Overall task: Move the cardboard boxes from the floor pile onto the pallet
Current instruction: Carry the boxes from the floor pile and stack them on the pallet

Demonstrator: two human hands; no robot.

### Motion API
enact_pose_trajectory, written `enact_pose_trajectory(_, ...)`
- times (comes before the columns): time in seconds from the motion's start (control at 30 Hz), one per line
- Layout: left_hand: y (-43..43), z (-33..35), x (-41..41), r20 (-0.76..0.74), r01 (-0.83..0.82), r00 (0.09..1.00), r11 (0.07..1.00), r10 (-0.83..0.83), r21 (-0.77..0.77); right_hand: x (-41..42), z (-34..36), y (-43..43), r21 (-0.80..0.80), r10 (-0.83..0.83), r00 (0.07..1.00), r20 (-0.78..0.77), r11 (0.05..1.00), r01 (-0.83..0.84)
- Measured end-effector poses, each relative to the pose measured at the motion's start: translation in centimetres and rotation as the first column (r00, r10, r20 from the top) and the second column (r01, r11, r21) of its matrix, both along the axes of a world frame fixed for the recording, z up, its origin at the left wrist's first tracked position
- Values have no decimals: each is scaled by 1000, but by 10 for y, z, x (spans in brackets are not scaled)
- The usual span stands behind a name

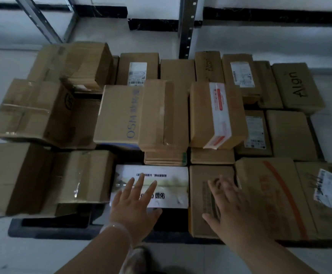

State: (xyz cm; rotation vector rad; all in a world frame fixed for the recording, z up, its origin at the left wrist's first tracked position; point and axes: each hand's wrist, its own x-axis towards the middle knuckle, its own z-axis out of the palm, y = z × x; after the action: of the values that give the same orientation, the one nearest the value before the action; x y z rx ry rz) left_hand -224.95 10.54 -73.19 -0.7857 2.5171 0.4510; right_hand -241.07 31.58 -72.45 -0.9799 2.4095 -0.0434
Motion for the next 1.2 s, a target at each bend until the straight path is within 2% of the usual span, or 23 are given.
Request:
enact_pose_trajectory(0.27,16,-84,28,-53,98,994,995,-99,-24,48,-71,16,16,63,998,8,998,-63)
enact_pose_trajectory(0.43,9,-119,33,-170,155,970,981,-174,-116,55,-100,6,-19,21,990,-140,1000,-24)
enact_pose_trajectory(0.47,9,-122,34,-191,155,965,980,-177,-126,57,-99,3,-15,13,983,-182,1000,-16)
enact_pose_trajectory(0.57,10,-131,36,-229,144,958,981,-171,-132,66,-95,-2,-12,-12,985,-170,1000,10)
enact_pose_trajectory(0.67,9,-140,35,-272,117,953,990,-133,-77,68,-94,-5,27,-25,989,-149,999,30)
enact_pose_trajectory(0.77,3,-141,36,-314,148,937,988,-153,-42,66,-93,-8,48,-25,981,-192,998,35)
enact_pose_trajectory(0.9,-15,-114,48,-368,162,912,984,-179,-77,67,-96,-18,37,73,968,-241,997,-66)
enact_pose_trajectory(1.0,-36,-87,69,-430,79,882,959,-195,-272,81,-82,-40,24,132,984,-117,991,-131)
enact_pose_trajectory(1.03,-45,-80,77,-446,19,882,957,-152,-289,85,-77,-49,47,212,970,-116,977,-208)
enact_pose_trajectory(1.1,-66,-75,91,-431,-80,900,949,-61,-303,95,-69,-67,65,240,967,-83,970,-235)
enact_pose_trajectory(1.17,-88,-80,102,-372,-212,924,933,94,-291,98,-72,-85,61,282,951,-128,959,-277)
enact_pose_trajectory(1.2,-96,-84,106,-336,-252,930,925,150,-286,95,-85,-93,-32,282,946,-161,956,-291)
